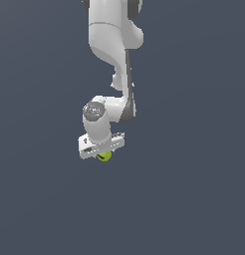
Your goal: Pick up the object and move it to a goal position.
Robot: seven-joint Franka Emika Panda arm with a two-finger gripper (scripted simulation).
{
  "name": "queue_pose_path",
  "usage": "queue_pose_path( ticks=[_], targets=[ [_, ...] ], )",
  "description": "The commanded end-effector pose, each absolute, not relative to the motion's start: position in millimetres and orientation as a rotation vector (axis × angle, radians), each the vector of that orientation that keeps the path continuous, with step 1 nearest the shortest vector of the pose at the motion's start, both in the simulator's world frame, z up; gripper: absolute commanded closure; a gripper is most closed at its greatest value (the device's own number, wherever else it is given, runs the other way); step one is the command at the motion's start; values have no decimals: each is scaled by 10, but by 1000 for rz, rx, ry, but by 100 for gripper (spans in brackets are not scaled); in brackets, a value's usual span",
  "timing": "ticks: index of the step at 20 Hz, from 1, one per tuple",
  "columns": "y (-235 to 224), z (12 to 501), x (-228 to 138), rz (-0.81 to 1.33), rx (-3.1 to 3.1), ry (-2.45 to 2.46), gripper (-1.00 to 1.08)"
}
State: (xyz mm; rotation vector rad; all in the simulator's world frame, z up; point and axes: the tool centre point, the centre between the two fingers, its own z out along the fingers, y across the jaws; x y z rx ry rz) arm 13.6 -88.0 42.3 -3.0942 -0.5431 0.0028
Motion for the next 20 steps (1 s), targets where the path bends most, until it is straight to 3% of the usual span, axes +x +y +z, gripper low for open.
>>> queue_pose_path(
  ticks=[1, 9, 20],
  targets=[
    [-852, 472, 150, 0, -3095, -544, 108],
    [-566, 907, 242, 0, -3095, -544, 108],
    [119, 1952, 475, 0, -3095, -544, 108]
  ],
)
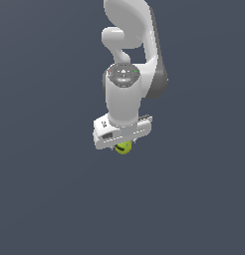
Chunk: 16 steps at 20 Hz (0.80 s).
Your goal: Pick up the object and move it to a goal position.
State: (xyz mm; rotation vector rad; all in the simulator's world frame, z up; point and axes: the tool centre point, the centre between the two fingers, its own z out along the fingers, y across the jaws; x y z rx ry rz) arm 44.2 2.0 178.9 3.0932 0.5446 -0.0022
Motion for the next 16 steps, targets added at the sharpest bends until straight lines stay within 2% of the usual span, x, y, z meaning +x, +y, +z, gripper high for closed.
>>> queue_pose_path(
  ticks=[1, 9, 16],
  targets=[
    [184, 2051, 499, 0, 3093, 544, 108],
    [676, 2806, 688, 0, 3093, 544, 108],
    [988, 3282, 823, 0, 3094, 544, 108]
  ],
)
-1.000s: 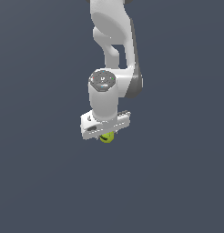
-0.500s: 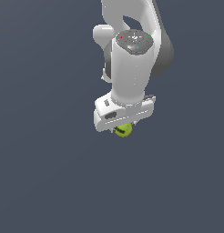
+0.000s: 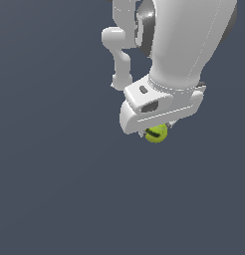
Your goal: Pick up the object and move it to a goal position.
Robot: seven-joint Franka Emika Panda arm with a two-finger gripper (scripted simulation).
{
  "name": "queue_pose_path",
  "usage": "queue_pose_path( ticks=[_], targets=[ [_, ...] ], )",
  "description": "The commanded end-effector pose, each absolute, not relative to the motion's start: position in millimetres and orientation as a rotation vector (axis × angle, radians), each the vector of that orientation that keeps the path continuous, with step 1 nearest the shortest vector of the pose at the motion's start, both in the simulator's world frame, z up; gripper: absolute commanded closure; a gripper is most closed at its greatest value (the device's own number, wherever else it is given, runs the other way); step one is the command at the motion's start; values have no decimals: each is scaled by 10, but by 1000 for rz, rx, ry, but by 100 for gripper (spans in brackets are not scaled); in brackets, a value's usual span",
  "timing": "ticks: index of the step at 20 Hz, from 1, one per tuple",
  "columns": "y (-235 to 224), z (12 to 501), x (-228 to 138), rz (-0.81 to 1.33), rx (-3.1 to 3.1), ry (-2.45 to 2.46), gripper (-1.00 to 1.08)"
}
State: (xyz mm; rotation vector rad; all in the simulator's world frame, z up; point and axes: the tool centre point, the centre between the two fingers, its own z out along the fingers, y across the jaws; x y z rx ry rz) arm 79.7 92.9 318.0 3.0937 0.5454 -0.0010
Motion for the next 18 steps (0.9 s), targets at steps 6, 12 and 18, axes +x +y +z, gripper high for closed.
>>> queue_pose_path(
  ticks=[6, 12, 18],
  targets=[
    [1145, 3519, 899, 0, 3094, 544, 108],
    [1222, 3637, 941, 0, 3094, 544, 108],
    [1245, 3672, 954, 0, 3094, 544, 108]
  ],
)
